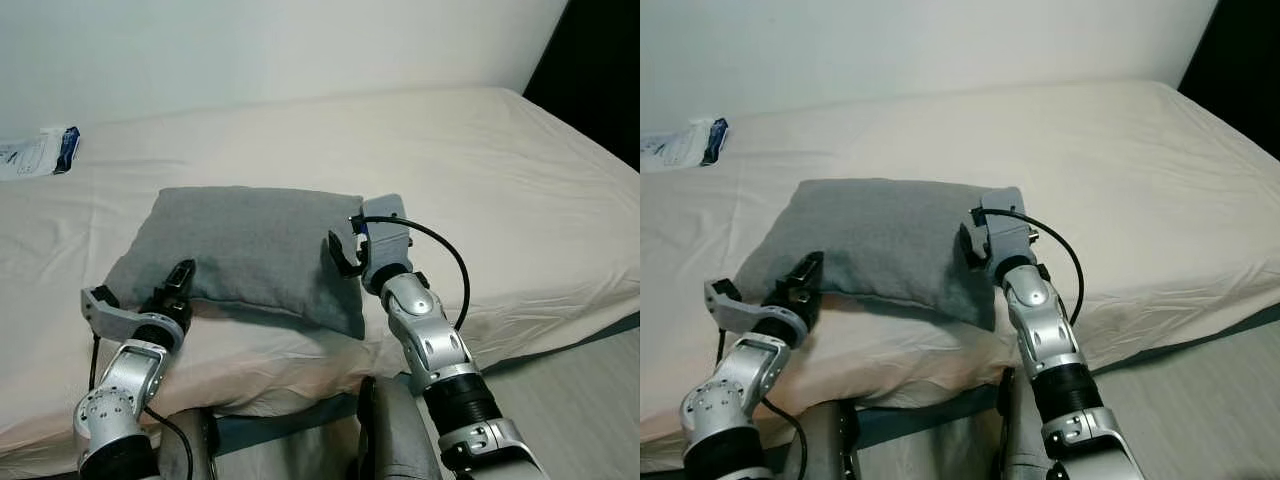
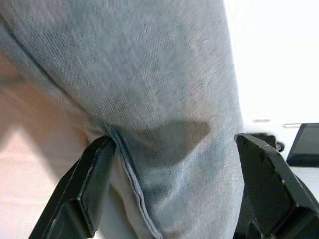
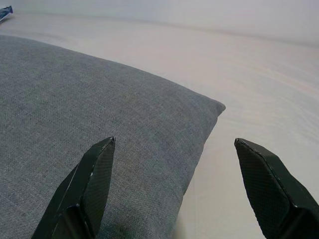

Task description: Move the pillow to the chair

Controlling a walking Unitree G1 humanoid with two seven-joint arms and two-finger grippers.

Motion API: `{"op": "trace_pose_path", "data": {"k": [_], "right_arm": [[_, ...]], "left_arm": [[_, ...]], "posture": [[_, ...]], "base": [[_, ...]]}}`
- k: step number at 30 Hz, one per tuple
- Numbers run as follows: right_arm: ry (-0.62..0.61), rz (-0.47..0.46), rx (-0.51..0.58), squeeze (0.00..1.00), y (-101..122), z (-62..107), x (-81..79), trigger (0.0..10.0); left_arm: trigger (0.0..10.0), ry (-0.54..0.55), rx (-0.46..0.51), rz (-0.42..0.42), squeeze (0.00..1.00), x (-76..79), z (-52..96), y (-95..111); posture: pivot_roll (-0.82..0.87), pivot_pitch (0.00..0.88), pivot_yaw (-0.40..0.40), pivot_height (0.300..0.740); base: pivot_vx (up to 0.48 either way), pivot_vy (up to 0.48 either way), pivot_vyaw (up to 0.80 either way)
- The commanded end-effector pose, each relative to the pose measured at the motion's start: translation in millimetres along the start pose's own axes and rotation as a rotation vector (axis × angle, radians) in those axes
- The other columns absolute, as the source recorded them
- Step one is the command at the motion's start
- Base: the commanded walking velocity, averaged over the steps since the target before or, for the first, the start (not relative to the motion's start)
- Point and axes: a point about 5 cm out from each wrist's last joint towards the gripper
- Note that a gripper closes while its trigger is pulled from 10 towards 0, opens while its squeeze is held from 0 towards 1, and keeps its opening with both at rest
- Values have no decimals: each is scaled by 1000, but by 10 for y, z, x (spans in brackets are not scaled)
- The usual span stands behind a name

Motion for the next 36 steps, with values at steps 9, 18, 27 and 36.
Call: {"op": "trace_pose_path", "data": {"k": [9,18,27,36], "right_arm": [[-3,-39,-7,0,-17,-48,-13,10000],[-15,-58,2,0,9,-66,-21,10000],[-19,-62,6,0,15,-67,-17,10000],[-13,-62,-4,0,-12,-62,-37,10000]], "left_arm": [[10000,105,-48,-146,0,-129,-314,-199],[10000,54,22,-14,0,95,-601,-239],[10000,-86,142,121,0,356,-755,-216],[0,-3,-127,-531,0,285,-769,-664]], "posture": [[-3,113,-56,538],[-26,116,-41,538],[-32,120,-41,538],[-32,123,-41,538]], "base": [[0,0,0],[0,0,0],[0,0,0],[0,0,0]]}}
Point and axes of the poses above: a point about 5 cm out from each wrist's last joint towards the gripper, its own z axis pointing back from the gripper into the wrist, its own y axis along the axis of the wrist's last joint, x = y × z, and after that the axes turned 1 degree about -z, right-handed
